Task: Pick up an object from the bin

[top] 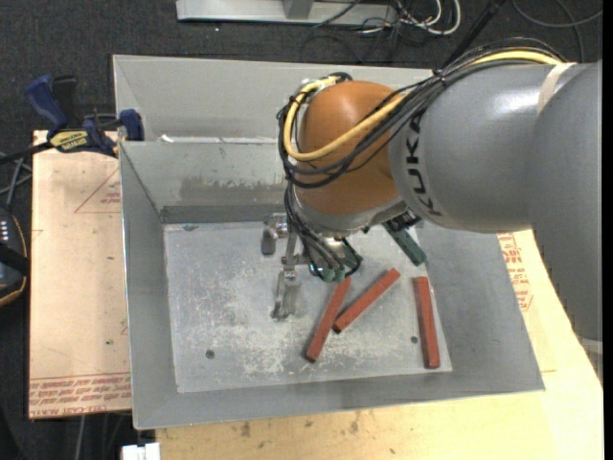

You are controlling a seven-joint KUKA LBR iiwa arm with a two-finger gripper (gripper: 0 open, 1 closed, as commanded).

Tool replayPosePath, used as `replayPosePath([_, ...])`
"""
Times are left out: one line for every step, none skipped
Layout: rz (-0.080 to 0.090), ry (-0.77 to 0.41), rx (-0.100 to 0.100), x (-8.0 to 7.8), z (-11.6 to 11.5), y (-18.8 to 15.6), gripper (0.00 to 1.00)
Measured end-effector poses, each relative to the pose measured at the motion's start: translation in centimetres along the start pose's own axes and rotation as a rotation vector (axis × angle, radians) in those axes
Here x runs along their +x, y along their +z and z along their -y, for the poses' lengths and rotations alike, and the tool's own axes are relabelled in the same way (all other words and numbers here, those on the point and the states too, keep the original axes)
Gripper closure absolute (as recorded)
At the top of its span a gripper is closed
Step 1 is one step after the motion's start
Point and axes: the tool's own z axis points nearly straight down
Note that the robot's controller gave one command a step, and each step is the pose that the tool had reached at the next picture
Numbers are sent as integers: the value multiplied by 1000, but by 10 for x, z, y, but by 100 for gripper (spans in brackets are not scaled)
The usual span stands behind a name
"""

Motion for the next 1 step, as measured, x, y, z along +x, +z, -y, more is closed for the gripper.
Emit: replayPosePath([7,3,-1,-2,1,-4,0])
